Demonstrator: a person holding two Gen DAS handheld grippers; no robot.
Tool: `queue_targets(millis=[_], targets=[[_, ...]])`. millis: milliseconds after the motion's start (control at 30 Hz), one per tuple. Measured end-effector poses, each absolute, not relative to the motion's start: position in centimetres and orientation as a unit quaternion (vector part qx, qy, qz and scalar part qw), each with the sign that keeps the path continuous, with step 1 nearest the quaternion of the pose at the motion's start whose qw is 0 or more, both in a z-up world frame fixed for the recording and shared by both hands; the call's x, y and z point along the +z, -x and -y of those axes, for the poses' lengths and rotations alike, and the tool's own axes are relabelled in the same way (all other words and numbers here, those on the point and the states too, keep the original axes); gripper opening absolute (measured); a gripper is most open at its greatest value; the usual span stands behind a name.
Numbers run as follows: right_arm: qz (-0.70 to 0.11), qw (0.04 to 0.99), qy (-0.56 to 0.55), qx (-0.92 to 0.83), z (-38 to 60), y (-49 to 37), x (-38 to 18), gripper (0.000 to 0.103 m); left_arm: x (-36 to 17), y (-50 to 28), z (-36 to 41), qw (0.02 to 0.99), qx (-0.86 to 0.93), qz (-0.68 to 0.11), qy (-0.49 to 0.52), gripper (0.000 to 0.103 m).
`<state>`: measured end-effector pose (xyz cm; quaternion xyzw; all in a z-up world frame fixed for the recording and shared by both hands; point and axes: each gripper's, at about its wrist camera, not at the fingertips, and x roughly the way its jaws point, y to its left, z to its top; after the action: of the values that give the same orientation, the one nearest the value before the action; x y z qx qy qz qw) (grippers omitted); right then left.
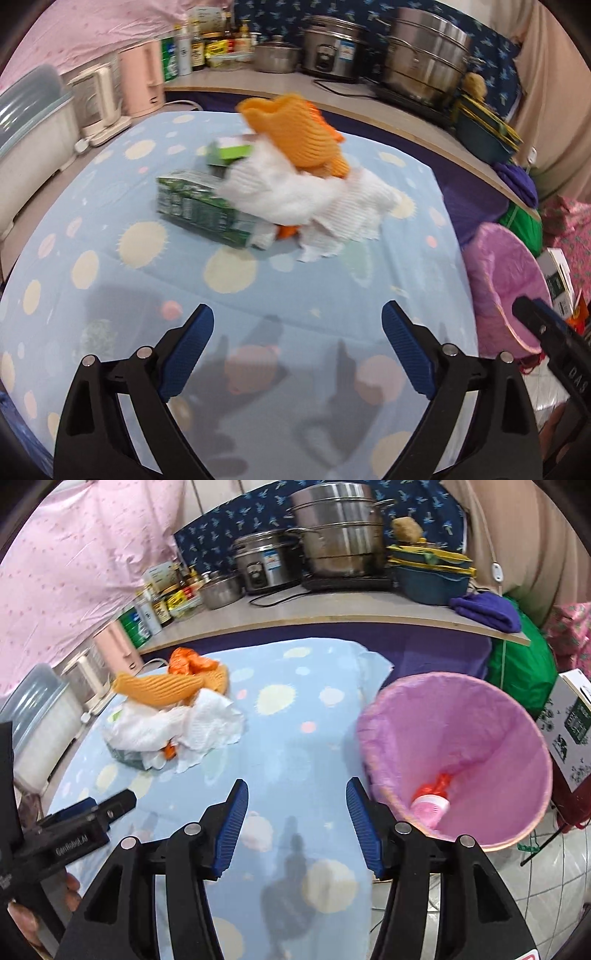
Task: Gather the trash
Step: 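Withdraw both open grippers from the wastebasket back toward the table, then grasp the white tissue paper with both grippers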
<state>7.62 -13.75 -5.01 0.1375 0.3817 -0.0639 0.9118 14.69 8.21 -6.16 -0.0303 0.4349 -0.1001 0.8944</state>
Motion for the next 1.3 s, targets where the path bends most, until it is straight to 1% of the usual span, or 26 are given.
queue_targets(millis=[233, 433, 500, 567, 633, 667, 700, 733, 767, 800, 833, 933, 1100, 1300], targets=[[-0.395, 0.91, -0.12, -0.043, 10.7, -9.5, -5.4, 0.054, -5.2, -18.1, -11.6, 0.902, -0.081, -0.42, 0.056, 0.089], [-0.404, 0.907, -0.114, -0.037, 9.6, -10.6, -5.8, 0.054, -5.2, -20.9, -12.0, 0.903, -0.092, -0.415, 0.064, 0.088], [-0.408, 0.905, -0.112, -0.036, 9.2, -11.1, -6.0, 0.054, -5.4, -21.7, -12.0, 0.902, -0.099, -0.414, 0.069, 0.086], [-0.411, 0.904, -0.111, -0.036, 9.0, -11.4, -6.2, 0.054, -5.8, -22.4, -11.9, 0.9, -0.104, -0.418, 0.069, 0.08], [-0.413, 0.903, -0.111, -0.035, 8.8, -11.7, -6.4, 0.054, -6.1, -22.8, -11.6, 0.895, -0.113, -0.426, 0.069, 0.064], [-0.414, 0.903, -0.11, -0.035, 8.7, -11.8, -6.5, 0.054, -6.3, -23.0, -11.5, 0.893, -0.118, -0.429, 0.07, 0.06], [-0.415, 0.902, -0.11, -0.034, 8.6, -12.0, -6.5, 0.054, -6.4, -23.0, -11.4, 0.891, -0.123, -0.432, 0.07, 0.048], [-0.416, 0.902, -0.109, -0.033, 8.5, -12.2, -6.6, 0.054, -6.5, -23.0, -11.4, 0.889, -0.128, -0.433, 0.07, 0.033], [-0.417, 0.902, -0.108, -0.033, 8.4, -12.4, -6.7, 0.054, -6.4, -22.9, -11.4, 0.887, -0.136, -0.434, 0.072, 0.027], [-0.418, 0.901, -0.108, -0.032, 8.4, -12.5, -6.8, 0.054, -6.4, -22.7, -11.5, 0.886, -0.141, -0.434, 0.076, 0.013], [-0.419, 0.901, -0.109, -0.031, 8.3, -12.7, -6.8, 0.054, -6.2, -22.4, -11.8, 0.886, -0.145, -0.434, 0.081, 0.009], [-0.42, 0.901, -0.11, -0.027, 8.3, -13.2, -6.9, 0.054, -5.3, -21.1, -12.3, 0.889, -0.153, -0.423, 0.086, 0.006], [-0.418, 0.902, -0.109, -0.02, 7.8, -13.7, -6.8, 0.054, -4.3, -18.5, -13.4, 0.891, -0.158, -0.419, 0.077, 0.005], [-0.408, 0.907, -0.107, -0.014, 7.6, -15.4, -6.6, 0.054, -4.3, -16.6, -14.8, 0.887, -0.155, -0.428, 0.081, 0.005]])
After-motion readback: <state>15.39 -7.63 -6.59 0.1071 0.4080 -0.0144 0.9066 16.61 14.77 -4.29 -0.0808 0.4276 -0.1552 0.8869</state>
